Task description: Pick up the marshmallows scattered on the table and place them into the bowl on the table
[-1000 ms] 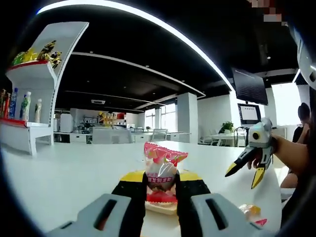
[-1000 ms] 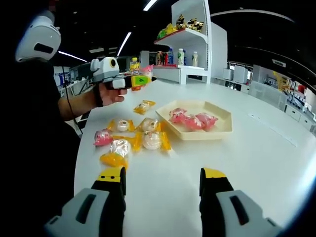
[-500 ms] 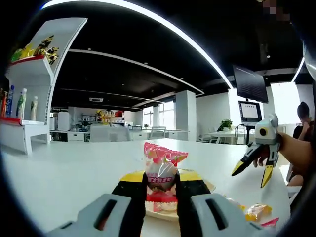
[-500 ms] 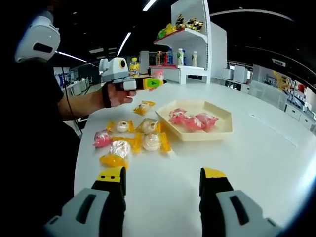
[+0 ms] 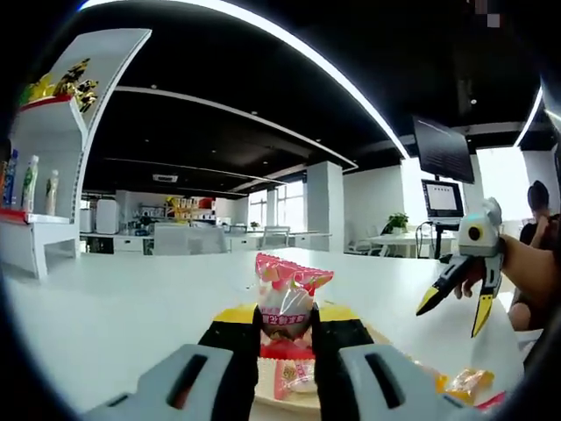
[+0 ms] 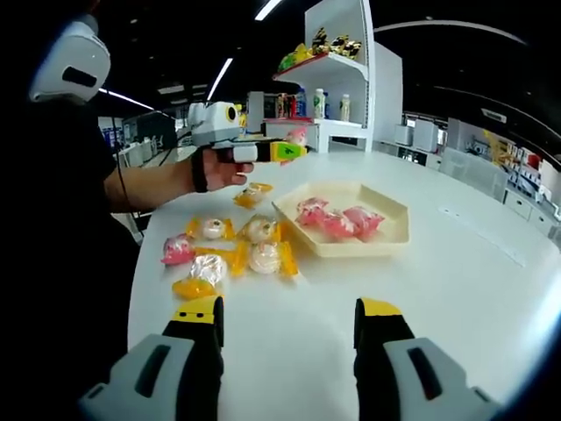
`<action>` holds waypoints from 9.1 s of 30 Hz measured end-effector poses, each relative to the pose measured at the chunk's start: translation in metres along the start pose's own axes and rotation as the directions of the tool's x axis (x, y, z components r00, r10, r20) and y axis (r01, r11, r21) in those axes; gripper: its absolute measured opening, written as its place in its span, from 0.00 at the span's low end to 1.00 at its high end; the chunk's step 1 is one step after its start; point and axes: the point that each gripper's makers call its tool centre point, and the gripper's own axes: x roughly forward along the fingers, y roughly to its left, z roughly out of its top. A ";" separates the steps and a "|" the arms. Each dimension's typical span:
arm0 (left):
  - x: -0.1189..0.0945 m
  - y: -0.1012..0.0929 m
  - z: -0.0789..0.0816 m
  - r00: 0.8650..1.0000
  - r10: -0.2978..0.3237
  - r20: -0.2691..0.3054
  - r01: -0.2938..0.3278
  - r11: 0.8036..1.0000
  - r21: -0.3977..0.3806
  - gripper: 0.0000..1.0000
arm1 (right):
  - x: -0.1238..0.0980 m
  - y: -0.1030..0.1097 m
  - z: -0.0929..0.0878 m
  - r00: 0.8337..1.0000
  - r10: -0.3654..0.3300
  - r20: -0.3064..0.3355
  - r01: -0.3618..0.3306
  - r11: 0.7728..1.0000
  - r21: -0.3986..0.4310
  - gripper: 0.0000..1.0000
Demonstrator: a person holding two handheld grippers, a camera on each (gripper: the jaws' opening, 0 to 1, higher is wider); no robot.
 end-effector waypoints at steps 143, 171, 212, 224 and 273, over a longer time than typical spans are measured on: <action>0.057 0.013 0.037 0.999 -0.026 0.027 0.025 0.999 0.045 0.67 | 0.006 0.008 0.015 1.000 0.024 -0.001 -0.024 0.999 -0.039 0.57; 0.041 0.026 0.027 0.999 0.008 -0.043 -0.005 0.998 0.070 0.65 | 0.003 0.010 0.019 0.999 0.034 0.003 -0.034 0.998 -0.047 0.57; -0.030 0.078 -0.004 0.977 0.153 -0.148 -0.142 0.986 0.087 0.64 | 0.005 0.010 0.018 0.999 0.036 -0.006 -0.036 0.998 -0.043 0.57; -0.043 0.076 -0.013 0.976 0.121 -0.183 -0.104 0.990 0.100 0.61 | 0.006 0.013 0.019 0.999 0.044 -0.004 -0.044 0.998 -0.048 0.57; -0.081 0.021 -0.077 0.848 -0.192 -0.493 0.298 0.944 0.144 0.61 | 0.006 0.012 0.016 0.999 0.041 -0.014 -0.042 0.998 -0.037 0.58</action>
